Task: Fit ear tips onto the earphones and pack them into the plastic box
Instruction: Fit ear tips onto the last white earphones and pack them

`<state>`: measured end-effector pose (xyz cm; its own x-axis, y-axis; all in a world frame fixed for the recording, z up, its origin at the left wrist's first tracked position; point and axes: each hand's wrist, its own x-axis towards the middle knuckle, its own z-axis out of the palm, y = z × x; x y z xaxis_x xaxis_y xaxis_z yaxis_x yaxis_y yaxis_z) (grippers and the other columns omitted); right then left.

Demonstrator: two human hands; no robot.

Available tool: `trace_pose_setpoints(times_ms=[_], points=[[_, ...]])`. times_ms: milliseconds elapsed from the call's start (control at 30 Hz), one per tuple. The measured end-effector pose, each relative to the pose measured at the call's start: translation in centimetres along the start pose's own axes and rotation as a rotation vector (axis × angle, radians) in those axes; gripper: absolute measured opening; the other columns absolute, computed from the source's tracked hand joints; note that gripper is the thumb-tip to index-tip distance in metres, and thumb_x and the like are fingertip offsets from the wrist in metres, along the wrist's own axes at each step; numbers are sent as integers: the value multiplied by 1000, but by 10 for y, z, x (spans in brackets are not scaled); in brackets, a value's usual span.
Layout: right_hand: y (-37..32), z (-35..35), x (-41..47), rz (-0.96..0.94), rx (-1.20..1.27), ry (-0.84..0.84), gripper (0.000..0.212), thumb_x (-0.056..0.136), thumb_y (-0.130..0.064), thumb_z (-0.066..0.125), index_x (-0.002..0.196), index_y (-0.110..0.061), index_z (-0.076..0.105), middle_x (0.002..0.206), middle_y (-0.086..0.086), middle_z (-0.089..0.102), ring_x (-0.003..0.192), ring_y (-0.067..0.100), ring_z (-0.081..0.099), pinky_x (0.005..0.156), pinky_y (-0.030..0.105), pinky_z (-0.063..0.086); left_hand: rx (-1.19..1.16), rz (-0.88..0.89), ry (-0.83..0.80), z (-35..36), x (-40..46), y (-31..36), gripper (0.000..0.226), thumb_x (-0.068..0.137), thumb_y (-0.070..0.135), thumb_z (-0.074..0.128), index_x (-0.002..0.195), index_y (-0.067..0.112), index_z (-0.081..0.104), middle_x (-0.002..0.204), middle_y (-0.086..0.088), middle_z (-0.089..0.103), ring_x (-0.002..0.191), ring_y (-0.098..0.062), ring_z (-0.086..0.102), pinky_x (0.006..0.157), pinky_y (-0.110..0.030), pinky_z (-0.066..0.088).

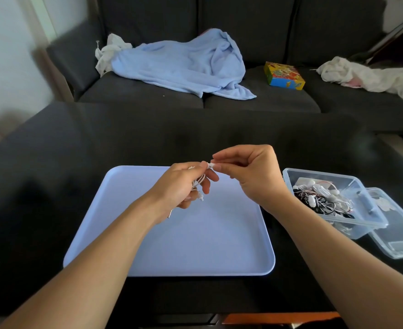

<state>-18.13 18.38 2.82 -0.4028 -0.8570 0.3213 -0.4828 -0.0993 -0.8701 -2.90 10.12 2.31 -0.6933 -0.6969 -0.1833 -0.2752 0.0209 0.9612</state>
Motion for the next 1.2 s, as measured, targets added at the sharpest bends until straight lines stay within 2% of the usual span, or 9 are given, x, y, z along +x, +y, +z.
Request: trace_pose_setpoints(times_ms=[167, 400, 567, 733, 967, 1067, 1200], points=[[1, -9, 2, 15, 50, -89, 16, 81, -5, 78, 92, -17, 77, 83, -6, 78, 80, 10, 75, 67, 18, 57, -39, -5, -121, -6, -3, 1, 41, 107, 33, 39, 85, 9, 64, 72, -6, 60, 50, -12, 29, 44, -22, 21], [-1, -21, 0, 101, 235, -248, 18, 76, 4, 78, 91, -7, 76, 81, 8, 78, 78, 19, 76, 69, 25, 60, -52, -83, -284, -14, -7, 4, 39, 105, 32, 44, 77, 13, 63, 75, -10, 57, 49, -10, 26, 46, -23, 18], [-1, -24, -1, 145, 280, -290, 19, 68, -8, 79, 87, -9, 77, 82, 12, 77, 76, 21, 75, 68, 27, 59, -41, -104, -323, -15, -9, 5, 41, 103, 31, 46, 71, 13, 64, 74, -12, 56, 46, -8, 28, 42, -19, 22], [0, -24, -3, 169, 270, -308, 18, 71, -3, 80, 88, -7, 76, 81, 12, 77, 75, 21, 75, 68, 26, 59, -16, -101, -331, -15, -9, 4, 41, 103, 31, 47, 69, 14, 64, 73, -11, 54, 47, -8, 28, 44, -21, 20], [-6, -19, -7, 95, 354, -291, 22, 66, -3, 79, 88, -2, 74, 77, 11, 77, 73, 18, 75, 69, 26, 59, -222, -156, -470, -20, -10, 1, 37, 95, 36, 50, 70, 11, 56, 64, -6, 47, 40, -5, 22, 39, -14, 19], [-11, -21, -8, 16, 293, -304, 20, 68, -1, 80, 88, -2, 75, 80, 11, 77, 77, 21, 76, 71, 27, 60, -265, -168, -504, -20, -10, -1, 36, 92, 36, 52, 65, 12, 56, 63, -7, 44, 37, -4, 25, 38, -14, 17], [-19, -26, -10, -133, 190, -312, 19, 74, 4, 80, 91, -3, 77, 85, 10, 78, 81, 21, 77, 76, 27, 60, -382, -195, -597, -18, -10, -7, 33, 87, 40, 60, 65, 16, 59, 60, -1, 45, 43, -6, 13, 39, -16, 11]])
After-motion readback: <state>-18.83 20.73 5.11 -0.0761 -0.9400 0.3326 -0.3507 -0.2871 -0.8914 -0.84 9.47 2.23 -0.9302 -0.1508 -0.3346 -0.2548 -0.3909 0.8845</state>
